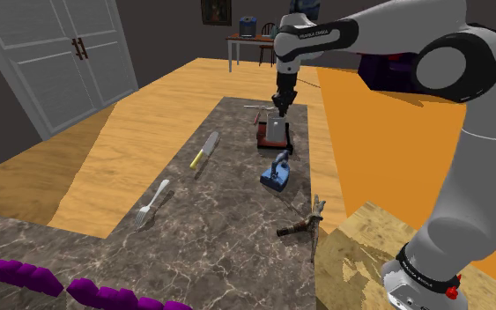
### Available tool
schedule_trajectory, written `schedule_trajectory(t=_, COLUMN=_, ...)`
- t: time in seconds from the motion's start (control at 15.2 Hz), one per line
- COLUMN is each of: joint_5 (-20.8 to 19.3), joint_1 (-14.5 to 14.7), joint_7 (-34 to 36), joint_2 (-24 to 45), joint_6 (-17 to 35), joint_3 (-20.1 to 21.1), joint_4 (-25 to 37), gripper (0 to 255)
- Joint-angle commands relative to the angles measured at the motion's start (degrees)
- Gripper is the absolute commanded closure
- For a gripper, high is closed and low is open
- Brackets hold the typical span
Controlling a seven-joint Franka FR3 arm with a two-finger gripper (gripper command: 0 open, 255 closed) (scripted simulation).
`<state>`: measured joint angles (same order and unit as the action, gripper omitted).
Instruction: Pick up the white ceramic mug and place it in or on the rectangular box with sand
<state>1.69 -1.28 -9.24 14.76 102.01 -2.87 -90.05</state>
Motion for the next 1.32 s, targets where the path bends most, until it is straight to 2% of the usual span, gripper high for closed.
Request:
schedule_trajectory(t=0.0, joint_5=0.3, joint_1=-1.2, joint_7=-1.8, joint_2=4.0, joint_6=-1.8, joint_3=-0.6, joint_4=5.7, gripper=255)
schedule_trajectory(t=0.33, joint_5=1.2, joint_1=-4.5, joint_7=-5.4, joint_2=16.5, joint_6=-9.0, joint_3=-1.5, joint_4=25.4, gripper=255)
schedule_trajectory(t=0.46, joint_5=1.7, joint_1=-6.1, joint_7=-6.6, joint_2=23.6, joint_6=-13.8, joint_3=-1.7, joint_4=37.2, gripper=255)
schedule_trajectory(t=0.53, joint_5=2.0, joint_1=-7.1, joint_7=-7.0, joint_2=28.8, joint_6=-17.6, joint_3=-1.6, joint_4=46.2, gripper=255)
schedule_trajectory(t=0.59, joint_5=2.0, joint_1=-7.5, joint_7=-7.1, joint_2=31.2, joint_6=-19.4, joint_3=-1.6, joint_4=50.5, gripper=255)
schedule_trajectory(t=0.86, joint_5=1.9, joint_1=-7.1, joint_7=-7.3, joint_2=28.2, joint_6=-14.0, joint_3=-1.6, joint_4=42.0, gripper=255)
schedule_trajectory(t=1.25, joint_5=1.9, joint_1=-6.8, joint_7=-7.5, joint_2=26.3, joint_6=-8.0, joint_3=-1.7, joint_4=34.2, gripper=255)
